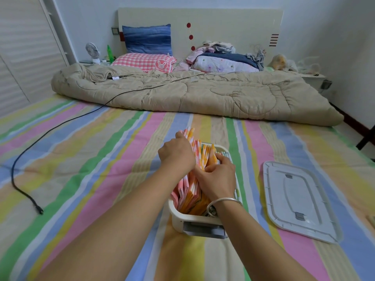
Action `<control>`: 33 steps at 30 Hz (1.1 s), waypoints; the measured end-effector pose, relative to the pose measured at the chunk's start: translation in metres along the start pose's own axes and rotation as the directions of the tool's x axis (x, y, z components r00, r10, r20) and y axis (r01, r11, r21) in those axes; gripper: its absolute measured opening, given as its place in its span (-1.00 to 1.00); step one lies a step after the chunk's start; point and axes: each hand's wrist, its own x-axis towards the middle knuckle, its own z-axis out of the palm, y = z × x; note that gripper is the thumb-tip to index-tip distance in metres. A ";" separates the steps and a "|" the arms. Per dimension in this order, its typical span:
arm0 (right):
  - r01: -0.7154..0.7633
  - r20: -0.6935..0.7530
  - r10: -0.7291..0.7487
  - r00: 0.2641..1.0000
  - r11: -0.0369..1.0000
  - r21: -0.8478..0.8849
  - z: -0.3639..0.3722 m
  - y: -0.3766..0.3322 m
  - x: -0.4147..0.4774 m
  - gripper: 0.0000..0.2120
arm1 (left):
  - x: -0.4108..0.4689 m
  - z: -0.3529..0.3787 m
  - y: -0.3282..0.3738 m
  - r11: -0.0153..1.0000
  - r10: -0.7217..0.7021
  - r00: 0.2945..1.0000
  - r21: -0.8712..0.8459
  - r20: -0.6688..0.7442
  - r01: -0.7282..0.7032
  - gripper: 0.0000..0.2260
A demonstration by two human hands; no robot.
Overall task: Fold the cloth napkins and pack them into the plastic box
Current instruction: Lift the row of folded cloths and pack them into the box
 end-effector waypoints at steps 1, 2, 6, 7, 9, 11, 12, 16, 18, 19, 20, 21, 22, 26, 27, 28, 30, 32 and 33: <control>-0.014 -0.007 0.014 1.000 1.000 0.018 -0.001 0.000 0.000 -0.61 | 0.000 0.000 0.000 1.000 0.003 1.000 0.003 0.001 -0.003 -0.28; -0.030 -0.012 0.031 0.999 0.999 0.037 -0.001 0.000 0.000 -0.62 | -0.001 -0.001 0.000 1.000 0.006 1.000 0.005 0.000 -0.006 -0.28; -0.097 -0.015 0.100 0.995 0.986 0.139 -0.006 -0.001 0.000 -0.68 | -0.003 0.001 0.000 0.999 0.032 0.999 0.018 -0.009 -0.031 -0.30; -0.106 -0.016 0.110 0.994 0.982 0.158 -0.006 -0.002 0.000 -0.68 | -0.003 0.001 -0.001 0.999 0.037 0.999 0.018 -0.011 -0.037 -0.30; -0.108 -0.021 0.114 0.993 0.979 0.174 -0.007 -0.002 -0.002 -0.66 | -0.004 0.002 -0.002 0.999 0.044 0.999 0.019 -0.019 -0.043 -0.33; -0.111 -0.029 0.119 0.993 0.974 0.196 -0.006 -0.003 -0.004 -0.63 | -0.005 0.003 -0.002 0.998 0.055 0.998 0.031 -0.022 -0.054 -0.35; -0.114 -0.031 0.122 0.992 0.975 0.193 -0.007 -0.004 -0.004 -0.63 | -0.005 0.004 -0.002 0.997 0.062 0.998 0.035 -0.021 -0.062 -0.35; -0.096 0.069 0.088 0.994 0.988 0.119 -0.008 -0.009 -0.005 -0.52 | -0.005 0.009 -0.013 0.998 0.060 0.998 0.017 0.018 -0.060 -0.28; -0.081 0.177 0.063 0.982 0.992 0.095 -0.015 -0.015 -0.009 -0.42 | -0.002 0.009 -0.025 0.996 0.031 0.999 -0.081 0.033 -0.029 -0.33; -0.063 0.206 0.042 0.978 0.993 0.098 -0.018 -0.016 -0.011 -0.44 | 0.000 0.008 -0.030 0.989 0.014 0.999 -0.151 0.031 -0.009 -0.39; -0.048 0.212 0.022 0.977 0.992 0.120 -0.020 -0.017 -0.012 -0.49 | 0.001 0.007 -0.034 0.977 -0.004 0.999 -0.213 0.031 0.010 -0.43; -0.047 0.206 0.010 0.979 0.983 0.179 -0.022 -0.015 -0.012 -0.58 | 0.001 0.006 -0.036 0.966 -0.015 0.999 -0.257 0.036 0.024 -0.41; -0.048 0.183 0.001 0.983 0.967 0.251 -0.023 -0.013 -0.011 -0.67 | 0.000 0.006 -0.037 0.962 -0.015 0.999 -0.271 0.043 0.026 -0.34; -0.081 0.155 0.038 0.987 0.955 0.285 -0.027 -0.006 -0.005 -0.68 | -0.007 0.004 -0.030 0.985 0.027 0.994 -0.171 0.105 -0.008 0.04; -0.082 0.175 0.035 0.984 0.960 0.267 -0.027 -0.005 -0.003 -0.66 | -0.007 0.004 -0.026 0.988 0.028 0.993 -0.152 0.118 -0.010 0.08; -0.075 0.191 0.026 0.981 0.964 0.255 -0.026 -0.004 -0.001 -0.65 | -0.005 0.003 -0.023 0.991 0.025 0.991 -0.137 0.129 -0.007 0.10; -0.059 0.212 0.004 0.977 0.966 0.252 -0.026 -0.005 0.000 -0.63 | -0.002 0.003 -0.017 0.993 0.021 0.988 -0.119 0.153 -0.003 0.11; -0.040 0.215 -0.011 0.977 0.971 0.234 -0.026 -0.006 0.001 -0.63 | 0.002 0.003 -0.012 0.994 0.018 0.983 -0.109 0.184 0.002 0.12; -0.028 0.208 -0.019 0.978 0.976 0.217 -0.027 -0.006 0.001 -0.63 | 0.003 0.003 -0.010 0.994 0.013 0.979 -0.107 0.201 0.008 0.12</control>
